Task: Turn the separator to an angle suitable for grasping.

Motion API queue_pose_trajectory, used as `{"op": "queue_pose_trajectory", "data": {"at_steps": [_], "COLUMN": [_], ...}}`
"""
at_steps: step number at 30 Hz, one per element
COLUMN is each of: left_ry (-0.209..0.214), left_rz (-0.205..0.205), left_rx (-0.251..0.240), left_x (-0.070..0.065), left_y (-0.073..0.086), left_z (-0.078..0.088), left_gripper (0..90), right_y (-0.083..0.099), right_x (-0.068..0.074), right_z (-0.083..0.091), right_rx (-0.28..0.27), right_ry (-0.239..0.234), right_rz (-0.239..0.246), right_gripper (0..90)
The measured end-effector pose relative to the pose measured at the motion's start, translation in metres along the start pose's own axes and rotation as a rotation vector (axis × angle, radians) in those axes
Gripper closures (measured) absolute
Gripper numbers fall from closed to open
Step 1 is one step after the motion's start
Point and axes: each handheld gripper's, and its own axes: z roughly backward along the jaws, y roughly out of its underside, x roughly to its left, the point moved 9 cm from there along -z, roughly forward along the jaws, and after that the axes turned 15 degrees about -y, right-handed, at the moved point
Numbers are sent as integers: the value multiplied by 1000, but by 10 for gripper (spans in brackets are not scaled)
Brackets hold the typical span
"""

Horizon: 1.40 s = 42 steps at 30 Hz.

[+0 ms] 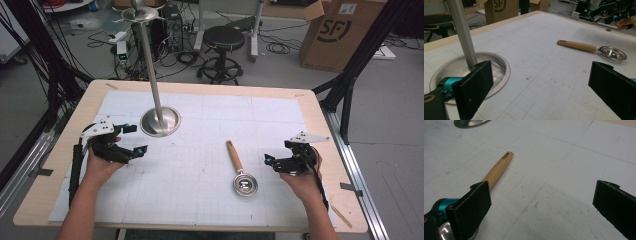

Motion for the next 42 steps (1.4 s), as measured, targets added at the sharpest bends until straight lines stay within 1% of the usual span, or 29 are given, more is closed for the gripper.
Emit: {"op": "queue_pose_trajectory", "data": {"at_steps": [3, 5, 6, 8, 11, 12, 13, 16, 18, 20, 24, 25, 26, 32, 36, 39, 40, 41, 42], "left_ry": [-4, -7, -10, -10, -3, -4, -8, -9, -8, -10, 2, 8, 16, 15, 12, 11, 11, 11, 11], "left_rz": [2, -4, -12, -16, -20, -16, -7, 4, 7, 9, -4, -4, 0, 5, 1, 0, 1, 1, -3], "left_rx": [8, 11, 13, 13, -1, -3, -5, -15, -20, -22, -17, -24, -32, -30, -36, -30, -24, -24, -17], "left_x": [1, 0, -1, -2, -3, -2, 0, 4, 4, 4, -1, -2, -3, -2, -3, -3, -3, -3, -3], "left_y": [1, 2, 1, 1, -1, -1, -1, -2, -3, -3, -3, -4, -5, -5, -6, -5, -4, -4, -3], "left_z": [-1, -2, -3, -3, -2, -2, -2, 0, 1, 2, 1, 0, 0, -1, 0, 0, -1, -1, -2], "left_gripper": [64, 64, 64, 64, 64, 64, 64, 64, 64, 64, 64, 64, 64, 64, 64, 64, 64, 65, 64], "right_y": [1, 3, 2, 1, 1, -1, -2, -4, -4, -3, -4, -4, -6, -8, -10, -11, -14, -14, -15], "right_x": [-1, -2, -1, 1, 5, 7, 7, 7, 7, 6, 6, 6, 6, 9, 12, 14, 17, 17, 20], "right_z": [-2, -2, -1, 1, 3, 5, 5, 4, 1, 0, 1, 1, 3, 2, 0, -1, -4, -4, -8], "right_rx": [9, 20, 16, 12, 12, 4, 3, 1, 11, 17, 8, 8, -3, -4, -6, -6, -4, -4, 2], "right_ry": [-2, 3, 7, 11, 14, 14, 13, 9, 5, 1, -3, -3, -8, -8, -14, -16, -22, -22, -23], "right_rz": [-8, -10, -6, -4, 5, 6, 4, 2, 1, 4, -15, -15, -14, -16, -9, -14, -5, -5, -5], "right_gripper": [2, 2, 3, 3, 3, 3, 3, 3, 3, 3, 3, 3, 3, 3, 3, 4, 13, 13, 13]}}
